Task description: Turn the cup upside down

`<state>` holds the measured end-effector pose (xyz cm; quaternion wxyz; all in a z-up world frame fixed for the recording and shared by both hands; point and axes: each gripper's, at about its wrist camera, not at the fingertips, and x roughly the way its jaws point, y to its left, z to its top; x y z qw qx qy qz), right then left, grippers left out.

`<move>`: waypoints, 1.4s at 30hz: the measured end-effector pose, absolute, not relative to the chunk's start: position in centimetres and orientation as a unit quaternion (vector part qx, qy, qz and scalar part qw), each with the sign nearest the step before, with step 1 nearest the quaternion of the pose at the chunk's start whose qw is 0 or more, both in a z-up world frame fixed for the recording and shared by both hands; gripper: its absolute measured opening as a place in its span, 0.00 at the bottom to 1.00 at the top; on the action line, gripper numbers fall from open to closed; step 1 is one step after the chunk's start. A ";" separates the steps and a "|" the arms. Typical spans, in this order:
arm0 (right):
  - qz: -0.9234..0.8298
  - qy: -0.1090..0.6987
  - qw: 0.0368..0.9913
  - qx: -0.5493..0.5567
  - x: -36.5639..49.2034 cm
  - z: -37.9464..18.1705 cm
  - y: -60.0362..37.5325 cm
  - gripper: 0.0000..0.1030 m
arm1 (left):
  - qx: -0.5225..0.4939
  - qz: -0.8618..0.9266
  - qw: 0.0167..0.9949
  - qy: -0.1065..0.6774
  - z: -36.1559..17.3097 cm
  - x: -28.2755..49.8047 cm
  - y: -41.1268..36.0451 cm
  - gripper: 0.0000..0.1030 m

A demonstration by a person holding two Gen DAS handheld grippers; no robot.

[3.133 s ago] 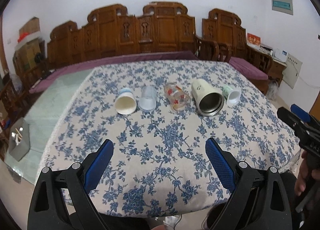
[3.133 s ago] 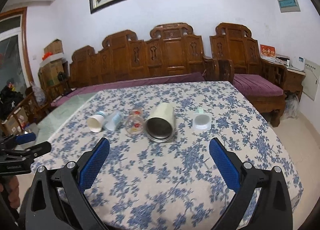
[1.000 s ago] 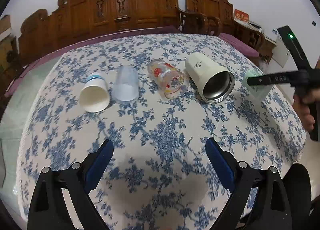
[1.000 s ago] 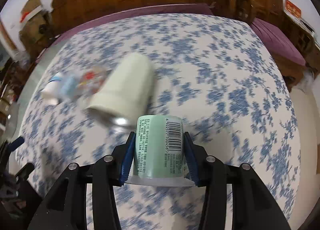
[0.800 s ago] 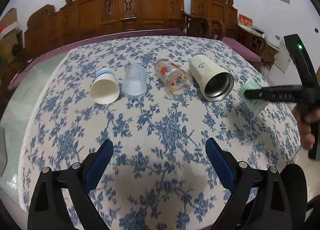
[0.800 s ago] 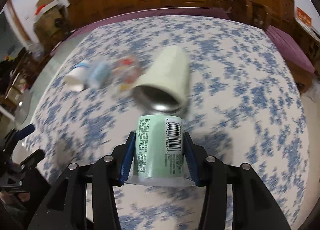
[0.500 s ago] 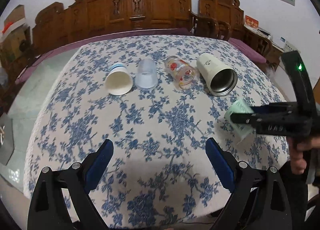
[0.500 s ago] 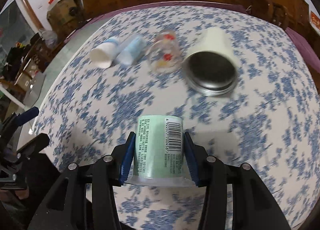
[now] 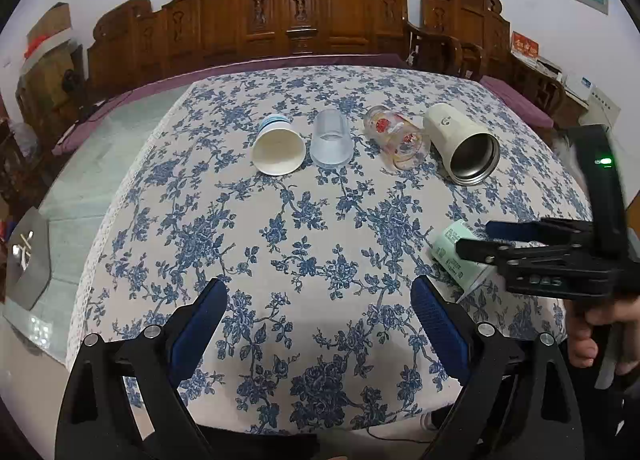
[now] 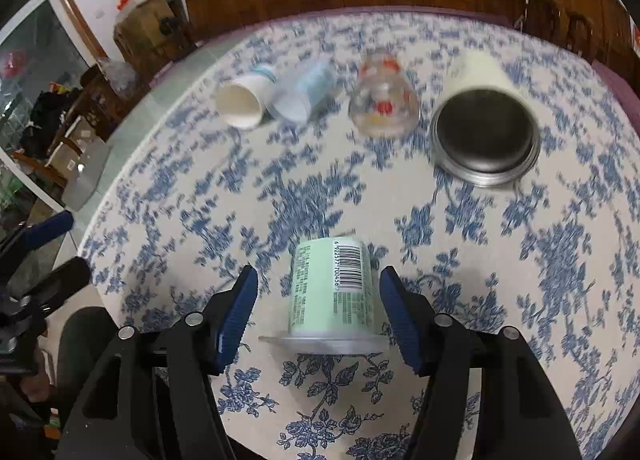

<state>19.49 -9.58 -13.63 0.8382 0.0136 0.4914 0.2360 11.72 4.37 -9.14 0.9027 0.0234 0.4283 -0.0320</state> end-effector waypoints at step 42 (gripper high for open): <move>0.156 0.359 0.920 0.013 11.3 -15.4 -18.5 0.72 | -0.137 -0.063 0.746 0.648 -17.0 23.8 -6.9 0.56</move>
